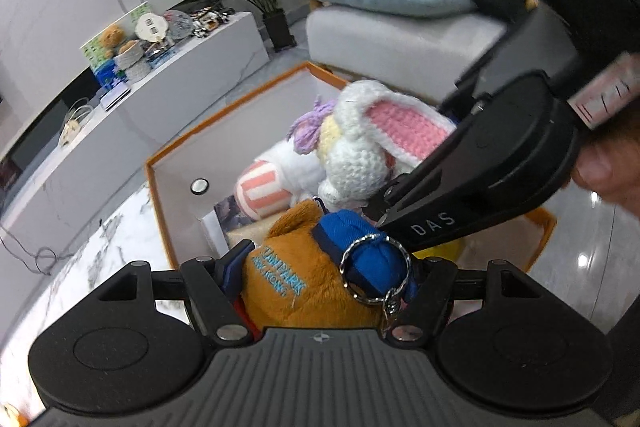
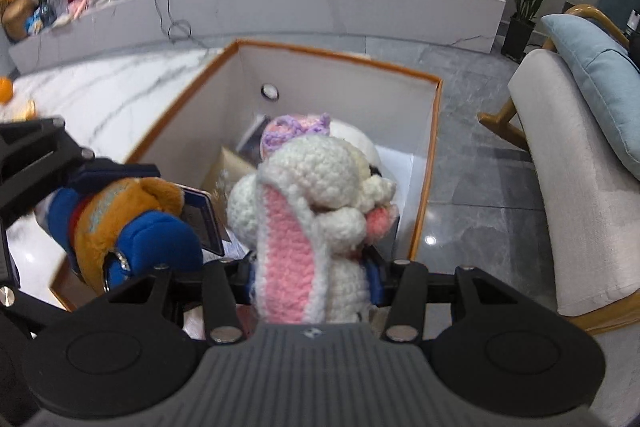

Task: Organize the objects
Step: 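Lower the bear and bunny into the orange box and open both tools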

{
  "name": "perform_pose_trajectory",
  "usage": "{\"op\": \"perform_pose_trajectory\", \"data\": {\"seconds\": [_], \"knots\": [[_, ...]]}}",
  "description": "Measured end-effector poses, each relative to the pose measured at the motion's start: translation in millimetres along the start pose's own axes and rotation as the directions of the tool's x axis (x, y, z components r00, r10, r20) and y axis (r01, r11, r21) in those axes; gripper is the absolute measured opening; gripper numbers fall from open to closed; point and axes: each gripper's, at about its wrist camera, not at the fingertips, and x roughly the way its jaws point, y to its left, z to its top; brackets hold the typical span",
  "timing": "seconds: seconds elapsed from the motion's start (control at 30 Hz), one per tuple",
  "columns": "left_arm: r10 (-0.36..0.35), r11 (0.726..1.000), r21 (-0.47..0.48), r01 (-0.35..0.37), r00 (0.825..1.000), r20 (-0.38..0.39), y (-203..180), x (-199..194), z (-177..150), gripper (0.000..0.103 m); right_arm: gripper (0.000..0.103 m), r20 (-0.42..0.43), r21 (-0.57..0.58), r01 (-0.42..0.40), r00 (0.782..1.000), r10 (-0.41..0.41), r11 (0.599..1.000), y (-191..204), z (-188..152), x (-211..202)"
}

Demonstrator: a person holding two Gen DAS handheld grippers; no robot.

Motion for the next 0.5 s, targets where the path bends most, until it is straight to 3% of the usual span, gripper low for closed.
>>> {"op": "perform_pose_trajectory", "data": {"seconds": [0.2, 0.33, 0.5], "knots": [[0.015, 0.997, 0.078, -0.012, 0.999, -0.046, -10.7, 15.2, -2.7, 0.083, 0.050, -0.041, -0.044, 0.021, 0.999, -0.022, 0.999, -0.2, -8.9, 10.5], [-0.029, 0.998, 0.052, 0.032, 0.997, -0.074, -5.5, 21.0, -1.0, 0.083, 0.052, -0.052, -0.063, 0.025, 0.998, -0.028, 0.998, 3.6, -8.4, 11.1], [-0.007, 0.998, 0.063, 0.012, 0.996, -0.087, -5.1, 26.3, -1.9, 0.084, 0.053, -0.064, -0.080, 0.026, 0.997, -0.031, 0.996, 8.7, -6.0, 14.4]]}}
